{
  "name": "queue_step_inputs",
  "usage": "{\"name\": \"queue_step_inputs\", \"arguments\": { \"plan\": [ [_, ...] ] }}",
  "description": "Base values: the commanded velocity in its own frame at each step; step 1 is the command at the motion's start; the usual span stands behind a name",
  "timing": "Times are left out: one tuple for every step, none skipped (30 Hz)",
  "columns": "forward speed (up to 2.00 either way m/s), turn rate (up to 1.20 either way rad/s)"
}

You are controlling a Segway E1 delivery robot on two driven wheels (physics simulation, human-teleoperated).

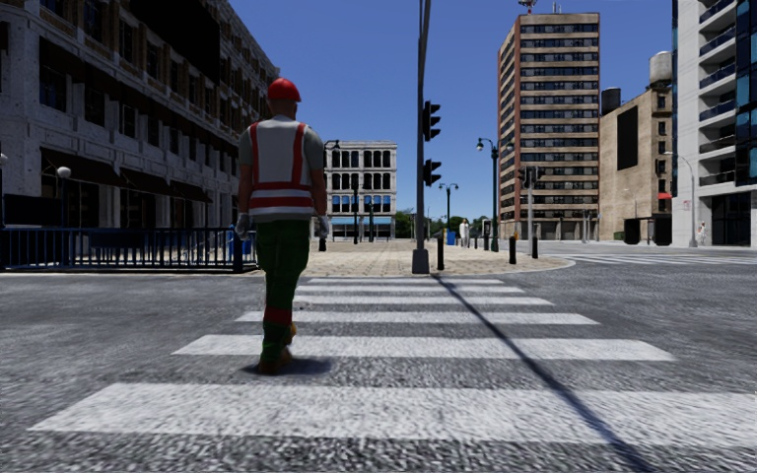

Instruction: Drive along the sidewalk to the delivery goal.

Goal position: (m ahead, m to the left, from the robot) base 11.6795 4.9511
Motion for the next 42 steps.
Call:
{"name": "queue_step_inputs", "arguments": {
  "plan": [
    [1.28, 0.0],
    [1.28, 0.0],
    [1.28, 0.0],
    [1.28, 0.0],
    [1.28, 0.0],
    [1.28, 0.0],
    [1.27, 0.0],
    [1.24, 0.0],
    [1.24, 0.0],
    [1.19, 0.0],
    [1.15, 0.0],
    [1.15, 0.0],
    [1.13, 0.0],
    [1.12, 0.0],
    [1.12, 0.0],
    [1.12, 0.0],
    [1.12, 0.0],
    [1.12, 0.0],
    [1.12, 0.0],
    [1.12, 0.0],
    [1.12, 0.0],
    [1.12, 0.0],
    [1.12, 0.0],
    [1.12, 0.0],
    [1.12, 0.0],
    [1.12, 0.0],
    [1.12, 0.0],
    [1.12, 0.0],
    [1.12, 0.0],
    [1.12, 0.0],
    [1.12, 0.0],
    [1.12, 0.0],
    [1.12, 0.0],
    [1.12, 0.0],
    [1.12, 0.0],
    [1.12, 0.0],
    [1.12, 0.0],
    [1.12, 0.0],
    [1.12, 0.0],
    [1.12, 0.0],
    [1.12, 0.0],
    [1.12, 0.0]
  ]
}}
